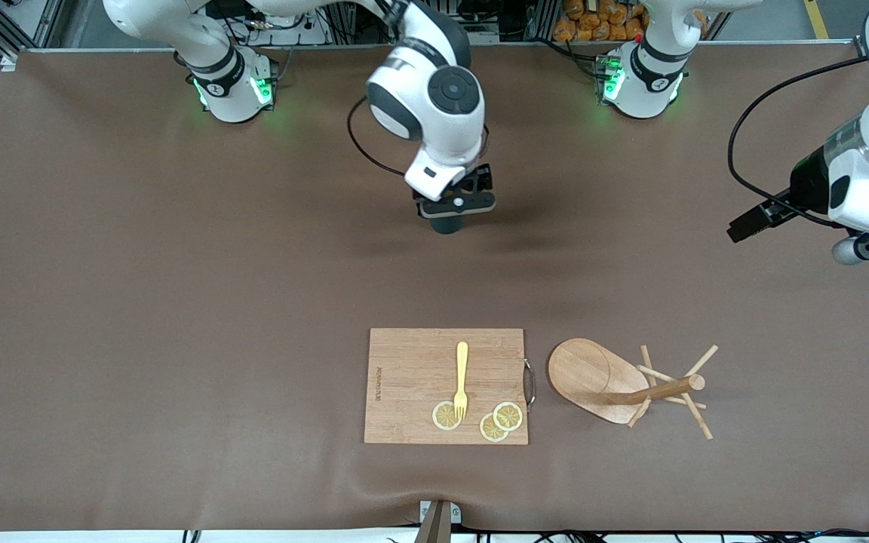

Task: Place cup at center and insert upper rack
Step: 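Carry the cup to the table center and lower it with the right gripper, then open and withdraw the right gripper while the left gripper reaches the cup, then lower the left gripper onto the cup and grasp its handle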

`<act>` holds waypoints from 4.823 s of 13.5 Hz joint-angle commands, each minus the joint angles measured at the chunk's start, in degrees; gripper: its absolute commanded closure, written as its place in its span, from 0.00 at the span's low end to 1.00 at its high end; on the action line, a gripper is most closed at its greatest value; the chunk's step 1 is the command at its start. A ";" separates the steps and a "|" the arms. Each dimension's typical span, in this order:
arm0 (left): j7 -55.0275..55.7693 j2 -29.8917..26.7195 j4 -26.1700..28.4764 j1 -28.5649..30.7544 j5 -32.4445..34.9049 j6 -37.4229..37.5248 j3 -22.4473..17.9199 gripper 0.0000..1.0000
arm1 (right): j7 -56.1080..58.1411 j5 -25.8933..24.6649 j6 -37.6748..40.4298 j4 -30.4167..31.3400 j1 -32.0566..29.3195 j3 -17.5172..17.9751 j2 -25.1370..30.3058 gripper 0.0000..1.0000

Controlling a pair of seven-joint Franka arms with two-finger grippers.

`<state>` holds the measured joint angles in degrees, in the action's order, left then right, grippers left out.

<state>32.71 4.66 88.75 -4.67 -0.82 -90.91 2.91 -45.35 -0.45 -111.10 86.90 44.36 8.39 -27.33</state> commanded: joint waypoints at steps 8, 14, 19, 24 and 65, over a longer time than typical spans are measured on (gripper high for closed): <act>3.93 -0.09 -0.16 -1.13 -0.94 -0.06 -0.01 0.00 | 21.16 -1.04 24.16 1.51 -24.82 0.75 24.68 0.00; 14.63 1.14 -0.42 -6.66 -0.85 -0.41 -0.19 0.00 | 43.31 -0.95 26.29 1.34 -34.85 -9.08 28.12 0.00; 31.15 5.00 -4.02 -15.62 -0.06 -0.41 -0.63 0.00 | 45.79 -0.95 25.68 2.04 -41.89 -11.20 27.42 0.00; 55.47 11.75 -8.23 -27.74 5.63 -0.41 -1.33 0.00 | 50.88 -0.52 24.28 2.83 -46.37 -11.20 26.37 0.00; 101.67 55.46 -30.22 -66.35 24.81 0.56 -4.41 0.74 | 47.65 1.16 20.66 0.28 -46.30 -10.94 20.30 0.00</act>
<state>133.41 59.12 60.30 -70.66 23.53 -90.74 -1.64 4.30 1.87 -92.25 88.69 -2.11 -2.60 -6.50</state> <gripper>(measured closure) 0.542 0.000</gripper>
